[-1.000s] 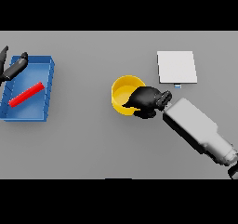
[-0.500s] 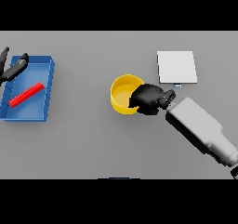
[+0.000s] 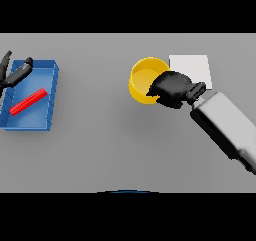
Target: Pick up the red beaker and tilt it to pour out 1 green nut into yellow bowl. Pick up the yellow bowl and place it on the metallic measuring scale.
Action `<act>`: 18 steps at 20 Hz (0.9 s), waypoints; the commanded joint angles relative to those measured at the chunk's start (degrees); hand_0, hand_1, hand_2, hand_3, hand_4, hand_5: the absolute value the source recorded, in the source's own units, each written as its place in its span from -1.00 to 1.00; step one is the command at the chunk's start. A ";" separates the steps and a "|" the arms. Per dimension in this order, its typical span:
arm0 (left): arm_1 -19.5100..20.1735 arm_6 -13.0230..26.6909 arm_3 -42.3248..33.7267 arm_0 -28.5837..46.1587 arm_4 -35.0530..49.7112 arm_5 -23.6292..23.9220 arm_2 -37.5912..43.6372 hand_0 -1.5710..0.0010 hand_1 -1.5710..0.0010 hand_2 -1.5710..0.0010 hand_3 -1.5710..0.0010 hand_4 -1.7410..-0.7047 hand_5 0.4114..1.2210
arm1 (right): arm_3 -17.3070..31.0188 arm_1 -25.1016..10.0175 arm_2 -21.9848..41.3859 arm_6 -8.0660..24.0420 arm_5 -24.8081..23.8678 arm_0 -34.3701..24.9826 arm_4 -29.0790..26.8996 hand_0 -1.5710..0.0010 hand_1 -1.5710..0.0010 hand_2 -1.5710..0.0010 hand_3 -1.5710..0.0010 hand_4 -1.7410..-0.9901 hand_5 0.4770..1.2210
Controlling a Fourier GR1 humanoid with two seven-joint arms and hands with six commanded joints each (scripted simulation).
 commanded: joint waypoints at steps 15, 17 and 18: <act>0.81 1.32 -1.25 0.68 0.70 0.66 0.47 1.00 1.00 1.00 1.00 0.94 -0.21 | 13.82 -3.40 -6.23 -1.53 -8.85 -4.24 1.37 -1.00 -1.00 -0.96 -0.46 -1.00 1.00; 1.15 1.69 -1.75 0.63 0.98 0.63 0.66 1.00 1.00 1.00 1.00 0.94 -0.19 | 17.61 -3.12 -6.66 -2.18 -11.32 -4.39 1.98 -1.00 -1.00 -0.97 -0.46 -1.00 1.00; 1.46 1.78 -2.42 0.75 0.71 0.88 0.47 1.00 1.00 1.00 1.00 0.95 -0.20 | 19.51 -3.37 -6.98 -2.83 -12.09 -4.60 2.13 -1.00 -1.00 -0.96 -0.46 -1.00 1.00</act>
